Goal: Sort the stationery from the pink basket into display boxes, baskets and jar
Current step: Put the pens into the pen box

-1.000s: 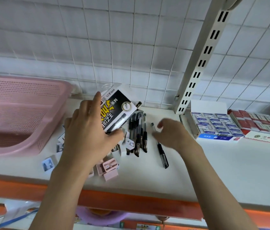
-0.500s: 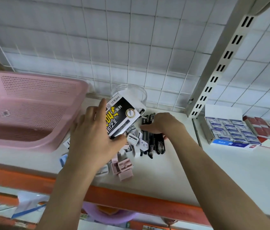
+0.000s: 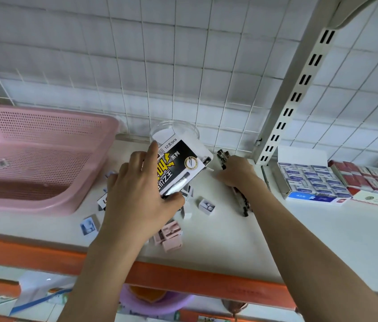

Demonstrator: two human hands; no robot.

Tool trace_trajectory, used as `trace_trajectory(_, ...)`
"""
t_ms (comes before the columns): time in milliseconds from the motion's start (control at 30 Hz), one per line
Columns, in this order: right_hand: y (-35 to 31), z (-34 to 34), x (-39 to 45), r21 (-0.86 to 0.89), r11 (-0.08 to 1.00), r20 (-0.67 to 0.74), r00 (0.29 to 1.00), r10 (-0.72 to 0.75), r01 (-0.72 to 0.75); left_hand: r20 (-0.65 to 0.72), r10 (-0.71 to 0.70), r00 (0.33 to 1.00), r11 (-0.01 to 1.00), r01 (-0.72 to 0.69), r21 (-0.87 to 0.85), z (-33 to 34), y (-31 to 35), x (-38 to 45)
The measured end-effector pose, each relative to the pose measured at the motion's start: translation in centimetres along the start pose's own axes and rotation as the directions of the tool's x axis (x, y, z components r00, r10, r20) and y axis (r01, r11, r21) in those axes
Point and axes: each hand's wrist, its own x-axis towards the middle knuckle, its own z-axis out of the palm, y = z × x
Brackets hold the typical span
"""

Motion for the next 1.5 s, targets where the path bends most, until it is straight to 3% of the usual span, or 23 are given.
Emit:
trace_trajectory(67, 0.4, -1.5, -1.2, 0.218, 0.975, -0.064, 0.997, -0.038, 0.051, -0.025, 0.024, 0.999, 1.000, -0.024, 0.011, 0.3, 0.3, -0.1)
trace_trajectory(133, 0.6, -3.8, -3.3, 0.480, 0.859, -0.224, 0.972, -0.074, 0.176, -0.041, 0.037, 0.998, 0.999, -0.036, 0.020, 0.6, 0.7, -0.1)
trace_trajectory(233, 0.3, -7.5, -7.4, 0.724, 0.517, -0.481, 0.872, -0.096, 0.456, -0.012, 0.059, 0.998, 0.998, -0.059, 0.000, 0.8, 2.0, -0.3)
trace_trajectory(333, -0.6, -10.1, -10.6, 0.744, 0.244, -0.617, 0.780, -0.110, 0.623, 0.024, 0.080, 0.997, 0.994, -0.078, -0.080, 1.1, 3.5, -0.6)
trace_trajectory(467, -1.1, -10.8, -11.2, 0.808, -0.041, -0.589, 0.807, -0.042, 0.588, -0.029, 0.150, 0.988, 0.981, -0.152, -0.123, 2.2, 4.7, -1.4)
trace_trajectory(667, 0.2, -9.8, -10.3, 0.905, -0.228, -0.367, 0.930, 0.011, 0.359, -0.034, 0.216, 0.976, 0.964, -0.219, -0.154, 2.6, 4.9, -2.3)
trace_trajectory(900, 2.3, -8.4, -9.6, 0.899, -0.340, -0.242, 0.961, 0.136, 0.275, -0.030, 0.212, 0.977, 0.923, -0.210, -0.322, 2.6, 6.3, -3.5)
trace_trajectory(1067, 3.8, -7.8, -9.6, 0.885, -0.347, -0.222, 0.937, 0.269, 0.310, -0.054, 0.206, 0.977, 0.930, -0.213, -0.300, 2.9, 6.8, -3.8)
trace_trajectory(1200, 4.0, -7.9, -10.1, 0.923, -0.234, -0.268, 0.947, 0.176, 0.305, -0.044, 0.196, 0.980, 0.947, -0.201, -0.249, 2.6, 7.7, -3.6)
trace_trajectory(1267, 4.0, -8.3, -10.6, 0.914, -0.250, -0.303, 0.947, 0.108, 0.320, -0.051, 0.192, 0.980, 0.956, -0.198, -0.216, 2.3, 7.9, -3.3)
trace_trajectory(1433, 3.3, -8.9, -12.0, 0.883, -0.145, -0.445, 0.895, 0.046, 0.446, 0.023, 0.200, 0.980, 0.973, -0.196, -0.122, 2.1, 8.6, -2.7)
trace_trajectory(1500, 3.1, -8.9, -12.3, 0.869, -0.156, -0.472, 0.881, 0.029, 0.470, 0.012, 0.200, 0.980, 0.973, -0.198, -0.116, 2.2, 8.6, -2.5)
